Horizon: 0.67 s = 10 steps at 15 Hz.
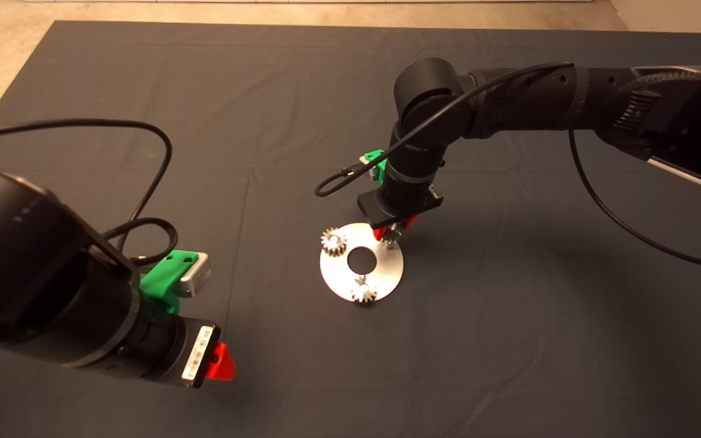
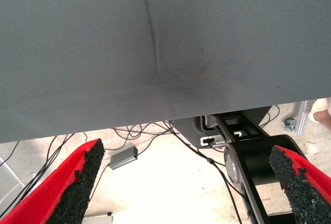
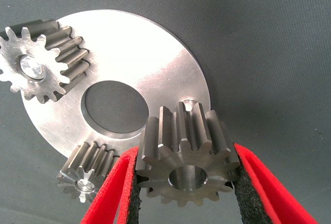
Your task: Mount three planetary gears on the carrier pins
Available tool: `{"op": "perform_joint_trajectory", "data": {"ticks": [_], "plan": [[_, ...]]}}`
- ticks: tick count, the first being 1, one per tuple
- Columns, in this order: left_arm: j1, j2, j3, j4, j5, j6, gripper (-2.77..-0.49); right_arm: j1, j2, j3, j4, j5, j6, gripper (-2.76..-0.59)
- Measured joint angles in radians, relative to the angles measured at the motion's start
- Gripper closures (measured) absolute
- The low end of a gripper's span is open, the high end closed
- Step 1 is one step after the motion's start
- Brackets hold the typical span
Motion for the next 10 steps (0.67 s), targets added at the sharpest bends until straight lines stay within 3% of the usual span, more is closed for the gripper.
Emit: {"op": "perform_joint_trajectory", "data": {"ticks": [10], "plan": [[0.000, 0.000, 0.003, 0.000, 0.000, 0.000, -2.33, -0.009, 0.000, 0.000, 0.000, 0.000, 0.000, -1.06]]}}
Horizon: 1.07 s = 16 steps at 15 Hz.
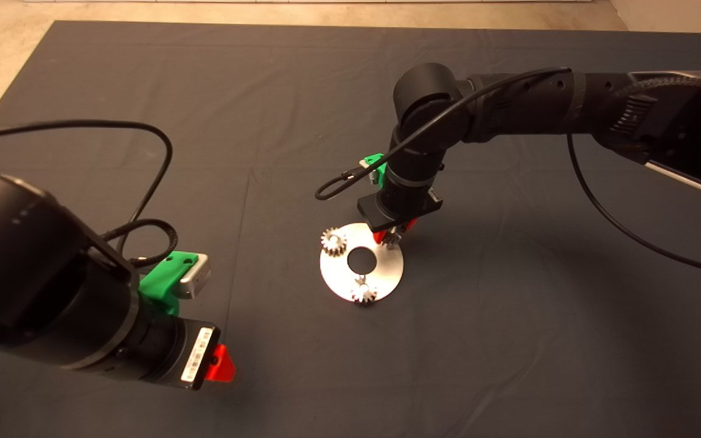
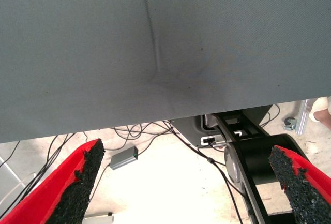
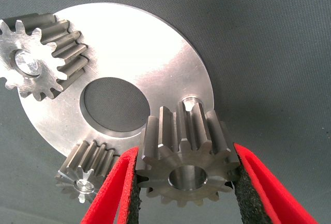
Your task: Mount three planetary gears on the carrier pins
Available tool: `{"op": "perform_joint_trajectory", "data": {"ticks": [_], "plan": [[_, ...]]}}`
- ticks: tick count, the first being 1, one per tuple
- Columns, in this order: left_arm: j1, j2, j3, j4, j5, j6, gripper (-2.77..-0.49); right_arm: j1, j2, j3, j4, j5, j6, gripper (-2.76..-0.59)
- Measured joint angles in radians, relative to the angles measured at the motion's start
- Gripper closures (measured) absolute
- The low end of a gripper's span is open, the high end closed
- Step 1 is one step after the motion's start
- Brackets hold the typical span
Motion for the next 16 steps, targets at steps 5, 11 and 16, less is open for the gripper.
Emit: {"op": "perform_joint_trajectory", "data": {"ticks": [5, 11, 16], "plan": [[0.000, 0.000, 0.000, 0.000, 0.000, 0.000, -2.33, 0.000, 0.000, 0.000, 0.000, 0.000, 0.001, -1.06], [0.000, 0.000, 0.006, -0.001, 0.000, 0.000, -2.33, -0.002, 0.000, 0.000, 0.000, 0.000, 0.019, -1.06], [0.000, -0.005, 0.007, 0.000, 0.000, 0.000, -2.33, -0.016, -0.001, 0.000, 0.000, 0.000, 0.021, -1.06]]}}
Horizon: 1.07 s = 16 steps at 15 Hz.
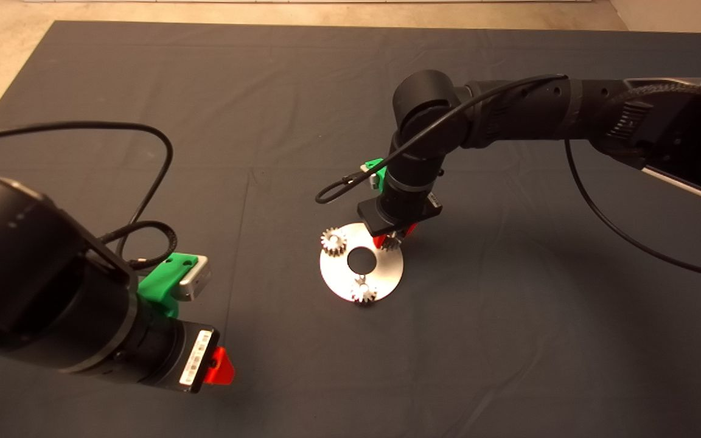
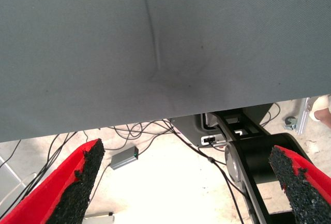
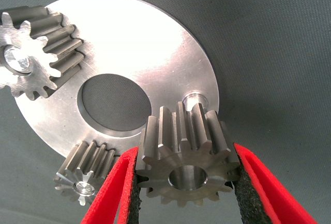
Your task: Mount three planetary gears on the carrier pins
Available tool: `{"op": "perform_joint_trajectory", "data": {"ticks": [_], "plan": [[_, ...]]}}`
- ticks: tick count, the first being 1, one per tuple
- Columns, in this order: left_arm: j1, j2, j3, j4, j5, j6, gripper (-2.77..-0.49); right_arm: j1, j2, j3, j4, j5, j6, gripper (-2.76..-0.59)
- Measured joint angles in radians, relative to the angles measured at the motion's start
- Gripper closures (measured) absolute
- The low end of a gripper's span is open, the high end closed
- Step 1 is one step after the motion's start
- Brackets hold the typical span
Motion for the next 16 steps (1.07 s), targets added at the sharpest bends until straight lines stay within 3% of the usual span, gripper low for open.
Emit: {"op": "perform_joint_trajectory", "data": {"ticks": [16], "plan": [[-0.003, -0.002, 0.006, -0.001, 0.000, 0.000, -2.33, -0.011, -0.030, 0.000, -0.001, 0.000, 0.003, -1.06]]}}
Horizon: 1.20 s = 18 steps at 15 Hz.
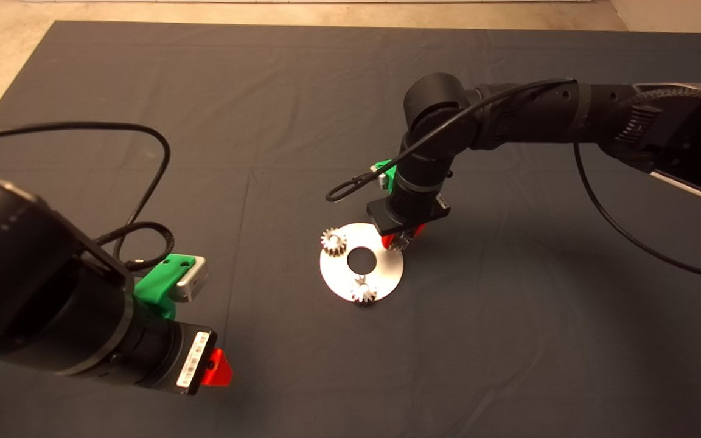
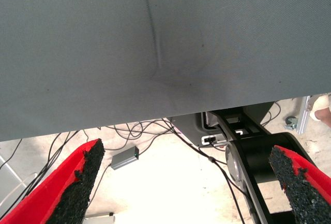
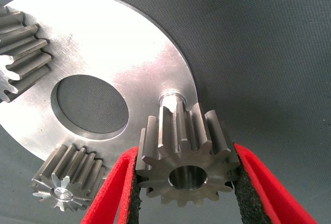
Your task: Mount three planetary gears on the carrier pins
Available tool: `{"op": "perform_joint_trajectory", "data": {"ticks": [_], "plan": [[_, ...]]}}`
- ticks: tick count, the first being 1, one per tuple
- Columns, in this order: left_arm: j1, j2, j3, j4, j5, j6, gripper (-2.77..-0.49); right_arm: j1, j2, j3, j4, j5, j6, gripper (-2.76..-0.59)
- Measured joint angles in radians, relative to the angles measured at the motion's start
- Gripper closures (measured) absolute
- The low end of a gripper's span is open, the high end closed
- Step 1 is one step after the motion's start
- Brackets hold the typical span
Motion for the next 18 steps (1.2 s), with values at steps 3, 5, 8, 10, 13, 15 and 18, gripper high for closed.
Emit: {"op": "perform_joint_trajectory", "data": {"ticks": [3, 5, 8, 10, 13, 15, 18], "plan": [[0.000, 0.000, 0.000, 0.000, 0.000, 0.000, -2.33, 0.000, 0.000, -0.001, -0.001, -0.001, 0.000, -1.06], [0.000, 0.000, 0.000, 0.000, 0.000, 0.000, -2.33, 0.000, 0.000, -0.002, -0.001, -0.001, 0.000, -1.06], [0.000, 0.000, 0.000, 0.000, 0.000, 0.000, -2.33, 0.000, 0.003, -0.007, -0.002, -0.002, 0.000, -1.06], [0.000, 0.000, 0.000, 0.000, 0.000, 0.000, -2.33, 0.000, 0.006, -0.012, -0.002, -0.004, -0.001, -1.06], [0.000, 0.000, 0.000, 0.000, 0.000, 0.000, -2.33, 0.000, 0.014, -0.018, -0.002, -0.013, -0.001, -1.06], [0.000, 0.000, 0.000, 0.000, 0.000, 0.000, -2.33, 0.000, 0.017, -0.021, -0.002, -0.017, -0.001, -1.06], [0.000, 0.000, 0.000, 0.000, 0.000, 0.000, -2.33, 0.000, 0.018, -0.022, -0.003, -0.016, -0.001, -1.06]]}}
